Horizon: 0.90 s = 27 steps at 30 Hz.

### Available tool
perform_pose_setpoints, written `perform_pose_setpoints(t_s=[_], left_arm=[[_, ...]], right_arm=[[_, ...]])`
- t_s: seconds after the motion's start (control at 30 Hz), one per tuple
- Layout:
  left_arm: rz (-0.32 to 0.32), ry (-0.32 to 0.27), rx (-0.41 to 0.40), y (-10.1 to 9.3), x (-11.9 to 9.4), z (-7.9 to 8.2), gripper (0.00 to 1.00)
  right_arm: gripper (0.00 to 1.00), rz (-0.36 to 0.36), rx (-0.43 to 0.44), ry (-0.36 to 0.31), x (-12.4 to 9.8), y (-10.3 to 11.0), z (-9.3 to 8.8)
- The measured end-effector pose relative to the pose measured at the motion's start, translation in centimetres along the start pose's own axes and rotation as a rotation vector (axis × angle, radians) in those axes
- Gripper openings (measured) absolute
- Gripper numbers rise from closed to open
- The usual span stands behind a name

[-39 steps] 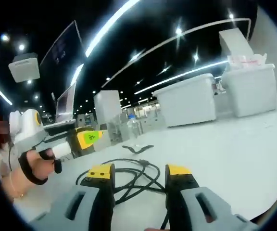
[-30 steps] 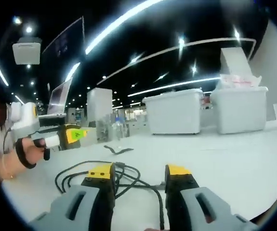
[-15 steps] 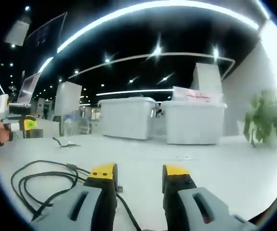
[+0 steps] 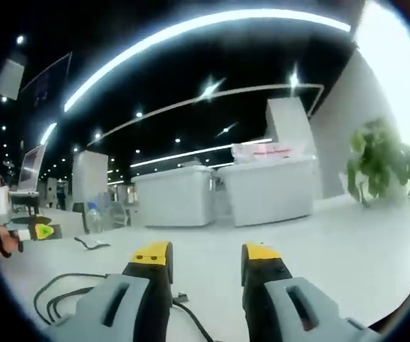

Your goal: Coil the Type-C to USB data cable on the desktop and secure it with Velcro straps.

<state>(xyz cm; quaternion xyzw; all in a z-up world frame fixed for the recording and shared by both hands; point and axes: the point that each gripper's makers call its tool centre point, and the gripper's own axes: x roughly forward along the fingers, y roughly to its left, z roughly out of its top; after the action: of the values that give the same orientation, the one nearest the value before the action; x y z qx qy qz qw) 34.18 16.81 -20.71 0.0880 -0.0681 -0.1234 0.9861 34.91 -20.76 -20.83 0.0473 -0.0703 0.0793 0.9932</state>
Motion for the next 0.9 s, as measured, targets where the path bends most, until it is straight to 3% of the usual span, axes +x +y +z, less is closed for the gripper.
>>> perform_pose_setpoints(t_s=[0.23,0.57,0.73,0.9], left_arm=[[0.003,-0.005,-0.022,0.3,-0.2,0.2,0.43],[0.042,-0.003,-0.04,1.1,-0.4,0.1,0.43],[0.045,-0.004,-0.021,0.6,-0.4,0.0,0.43],[0.036,-0.016,-0.014,0.4,-0.4,0.3,0.43]], right_arm=[[0.39,-0.029,-0.014,0.024,0.2,-0.7,-0.5],[0.4,-0.052,0.011,0.022,-0.4,-0.9,0.2],[0.42,-0.006,-0.009,0.069,-0.3,0.4,-0.7],[0.43,0.017,-0.047,0.07,-0.3,1.2,-0.6]])
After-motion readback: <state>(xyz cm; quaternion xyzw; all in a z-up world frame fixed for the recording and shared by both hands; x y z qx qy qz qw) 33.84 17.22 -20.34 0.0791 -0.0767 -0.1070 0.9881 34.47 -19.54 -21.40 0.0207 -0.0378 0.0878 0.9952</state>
